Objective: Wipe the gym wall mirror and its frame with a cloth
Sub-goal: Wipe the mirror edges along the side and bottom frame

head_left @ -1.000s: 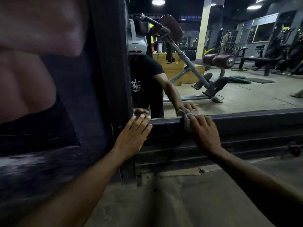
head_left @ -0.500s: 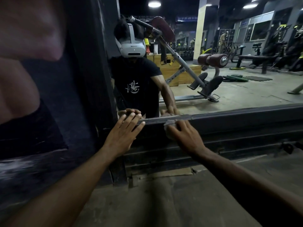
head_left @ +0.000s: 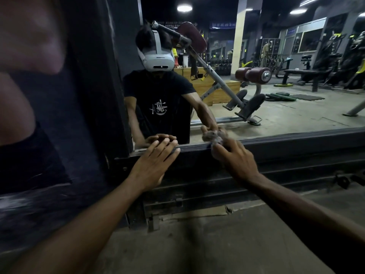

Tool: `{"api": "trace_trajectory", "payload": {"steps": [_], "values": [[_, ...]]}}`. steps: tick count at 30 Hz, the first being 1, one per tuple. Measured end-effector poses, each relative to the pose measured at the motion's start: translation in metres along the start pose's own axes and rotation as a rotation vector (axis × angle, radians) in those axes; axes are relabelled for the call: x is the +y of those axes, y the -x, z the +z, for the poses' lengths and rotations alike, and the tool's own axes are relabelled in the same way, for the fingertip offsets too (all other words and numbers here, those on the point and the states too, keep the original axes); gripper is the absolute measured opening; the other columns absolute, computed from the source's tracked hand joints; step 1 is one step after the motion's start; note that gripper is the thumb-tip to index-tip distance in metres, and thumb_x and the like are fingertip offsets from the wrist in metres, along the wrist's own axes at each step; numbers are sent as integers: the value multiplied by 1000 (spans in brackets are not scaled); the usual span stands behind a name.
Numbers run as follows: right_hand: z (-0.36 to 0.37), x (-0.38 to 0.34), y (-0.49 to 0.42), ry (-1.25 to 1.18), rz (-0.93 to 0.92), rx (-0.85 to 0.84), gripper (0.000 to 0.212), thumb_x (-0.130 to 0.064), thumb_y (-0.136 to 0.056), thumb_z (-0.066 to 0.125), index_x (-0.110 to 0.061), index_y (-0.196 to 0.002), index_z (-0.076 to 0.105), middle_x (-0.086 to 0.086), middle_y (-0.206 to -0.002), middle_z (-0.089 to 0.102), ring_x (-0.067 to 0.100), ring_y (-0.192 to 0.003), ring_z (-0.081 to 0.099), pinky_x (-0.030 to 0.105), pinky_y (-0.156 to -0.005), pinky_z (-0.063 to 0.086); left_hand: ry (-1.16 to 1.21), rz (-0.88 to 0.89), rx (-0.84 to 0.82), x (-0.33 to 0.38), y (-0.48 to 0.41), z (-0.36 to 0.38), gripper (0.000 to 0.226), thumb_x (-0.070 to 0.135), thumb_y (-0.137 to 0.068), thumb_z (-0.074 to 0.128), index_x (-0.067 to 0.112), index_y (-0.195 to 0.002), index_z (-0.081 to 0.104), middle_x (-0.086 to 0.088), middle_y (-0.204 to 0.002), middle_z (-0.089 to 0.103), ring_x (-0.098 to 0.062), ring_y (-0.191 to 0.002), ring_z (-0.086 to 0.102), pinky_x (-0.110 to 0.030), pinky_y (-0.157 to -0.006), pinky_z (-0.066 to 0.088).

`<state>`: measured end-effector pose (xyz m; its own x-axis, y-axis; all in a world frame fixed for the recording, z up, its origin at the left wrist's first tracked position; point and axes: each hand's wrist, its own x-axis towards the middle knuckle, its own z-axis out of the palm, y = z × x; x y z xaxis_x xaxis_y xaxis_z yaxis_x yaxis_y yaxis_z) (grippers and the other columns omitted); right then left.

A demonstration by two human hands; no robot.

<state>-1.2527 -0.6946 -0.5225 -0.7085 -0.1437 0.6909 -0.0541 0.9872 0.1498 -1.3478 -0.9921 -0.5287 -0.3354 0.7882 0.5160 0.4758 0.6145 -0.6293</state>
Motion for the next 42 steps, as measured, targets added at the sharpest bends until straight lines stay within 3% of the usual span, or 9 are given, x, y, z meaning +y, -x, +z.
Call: {"api": "trace_trajectory", "payload": {"steps": [6,14,17,22,25,28,32,37,42], "values": [[11,-36,-10,-107,-76,16,59,-36,-91,69,-28,-145,48,17,-147,34,36,-129,36,46,-95,50,16,-21,-10,5,0,4,97,26,-75,75,11,-159,30,-15,-168,19,-34,-154,24,-51,-125,19],[3,44,34,-192,369,103,29,-47,-94,65,-44,-120,52,-6,-130,50,26,-109,53,45,-76,53,72,7,43,45,-48,-12,91,32,-74,75,13,-155,39,-16,-166,25,-36,-152,26,-51,-124,17],[11,12,41,-341,284,201,22,-53,-94,63,-41,-111,56,-11,-111,57,16,-97,60,41,-81,52,72,-9,36,62,-67,-12,93,35,-77,74,11,-157,33,-16,-167,23,-35,-153,24,-49,-125,15],[34,12,42,-277,-6,121,26,-44,-101,48,-31,-123,55,6,-130,50,31,-108,54,40,-67,54,60,-27,-10,82,-68,-1,96,32,-84,71,6,-161,20,-15,-170,13,-35,-157,12,-48,-126,14],[31,38,50,-325,185,121,22,-46,-101,53,-37,-117,65,-10,-126,55,10,-110,54,36,-88,48,29,-16,11,78,-68,1,94,31,-86,71,7,-161,21,-16,-169,14,-35,-156,15,-49,-126,14],[19,58,47,-363,419,218,17,-47,-96,64,-37,-109,59,-22,-110,56,-4,-94,59,33,-82,51,0,25,26,72,-78,2,93,37,-84,74,10,-160,27,-17,-169,16,-36,-155,18,-49,-125,14],[19,55,24,-477,283,272,30,-32,-97,58,-31,-127,62,-7,-131,49,9,-116,49,16,-94,44,-23,30,63,71,-87,5,92,45,-86,72,15,-161,28,-16,-170,10,-35,-157,11,-49,-125,12],[16,80,22,-191,13,127,67,-24,-79,84,-26,-141,58,14,-142,38,39,-116,51,39,-70,55,-18,24,50,72,-89,3,92,41,-85,72,13,-161,28,-19,-170,9,-38,-157,10,-51,-125,12],[12,114,43,-401,429,293,38,-28,-93,72,-21,-129,68,10,-139,46,30,-121,48,38,-89,52,-21,31,46,79,-94,-6,89,39,-87,70,10,-160,28,-20,-169,11,-37,-156,12,-52,-124,16]]}}
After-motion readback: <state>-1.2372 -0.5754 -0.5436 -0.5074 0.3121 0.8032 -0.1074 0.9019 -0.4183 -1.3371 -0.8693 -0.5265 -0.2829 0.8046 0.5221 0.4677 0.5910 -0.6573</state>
